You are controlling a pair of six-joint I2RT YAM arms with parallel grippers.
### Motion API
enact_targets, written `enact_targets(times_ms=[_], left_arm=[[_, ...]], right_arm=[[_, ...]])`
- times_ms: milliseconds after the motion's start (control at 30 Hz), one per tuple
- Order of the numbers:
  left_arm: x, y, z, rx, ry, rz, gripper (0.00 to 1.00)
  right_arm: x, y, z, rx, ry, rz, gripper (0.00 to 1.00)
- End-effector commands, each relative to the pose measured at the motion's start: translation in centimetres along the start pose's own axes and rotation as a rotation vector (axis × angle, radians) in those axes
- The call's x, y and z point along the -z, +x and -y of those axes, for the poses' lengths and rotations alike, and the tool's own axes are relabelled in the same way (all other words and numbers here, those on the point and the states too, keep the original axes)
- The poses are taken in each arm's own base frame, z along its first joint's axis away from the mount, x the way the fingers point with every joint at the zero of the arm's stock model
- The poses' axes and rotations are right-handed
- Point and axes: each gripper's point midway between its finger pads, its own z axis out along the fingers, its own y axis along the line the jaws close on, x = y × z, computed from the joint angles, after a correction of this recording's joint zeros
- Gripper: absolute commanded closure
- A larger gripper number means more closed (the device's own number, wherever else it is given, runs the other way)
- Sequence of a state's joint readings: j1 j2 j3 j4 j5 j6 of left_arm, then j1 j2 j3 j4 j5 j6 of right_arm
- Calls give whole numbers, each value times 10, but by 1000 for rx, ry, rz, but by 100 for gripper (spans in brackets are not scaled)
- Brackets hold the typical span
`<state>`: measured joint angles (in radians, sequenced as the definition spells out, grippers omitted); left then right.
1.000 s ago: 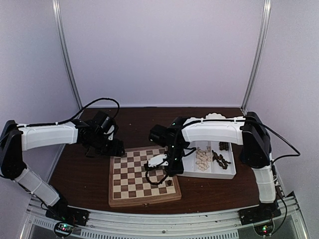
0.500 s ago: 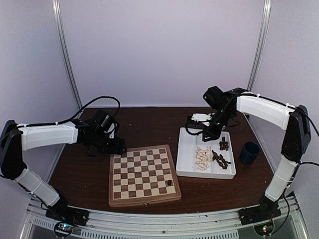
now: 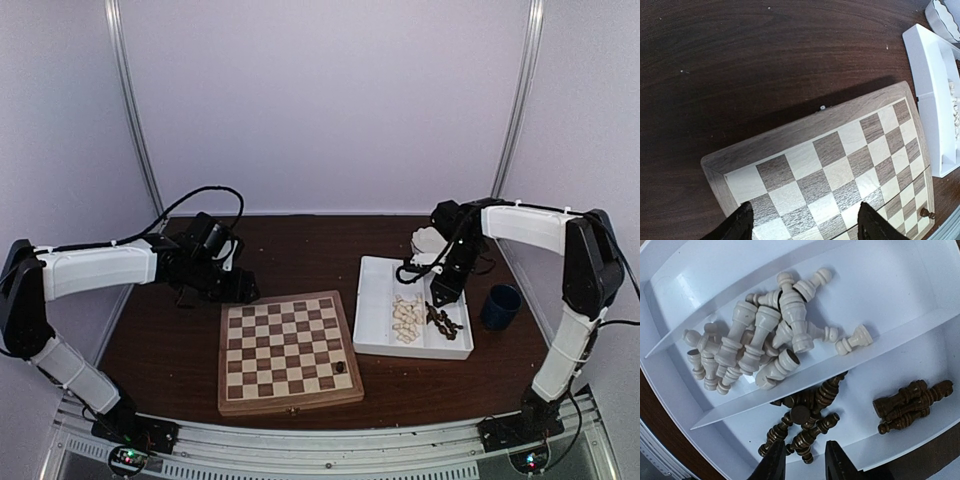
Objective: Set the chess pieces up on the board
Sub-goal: Pick up the pawn from the storage box.
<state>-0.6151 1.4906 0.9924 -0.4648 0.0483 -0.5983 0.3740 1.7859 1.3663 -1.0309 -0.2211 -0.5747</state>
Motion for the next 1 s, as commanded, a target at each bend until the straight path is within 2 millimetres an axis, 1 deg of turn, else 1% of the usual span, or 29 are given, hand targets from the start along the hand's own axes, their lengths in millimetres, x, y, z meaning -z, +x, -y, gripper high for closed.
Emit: enact_targets(times_ms=[0, 133, 267, 567, 633, 967], left_arm=[[6, -14, 8, -20, 27, 40, 29], [3, -15, 9, -20, 30, 36, 29], [1, -16, 11, -16, 38, 30, 29], [-2, -12, 8, -12, 31, 21, 29], [-3, -11, 8, -8, 32, 20, 29], [-2, -9, 7, -4, 31, 20, 29]], right_arm=[[0, 31, -6, 37, 10, -78, 69], [-6, 51, -11, 78, 10, -132, 70], [-15, 61, -17, 79, -17, -161, 70], [-22, 71, -24, 75, -45, -197, 71], [-23, 71, -24, 75, -44, -197, 71], [-31, 76, -26, 65, -71, -228, 76]])
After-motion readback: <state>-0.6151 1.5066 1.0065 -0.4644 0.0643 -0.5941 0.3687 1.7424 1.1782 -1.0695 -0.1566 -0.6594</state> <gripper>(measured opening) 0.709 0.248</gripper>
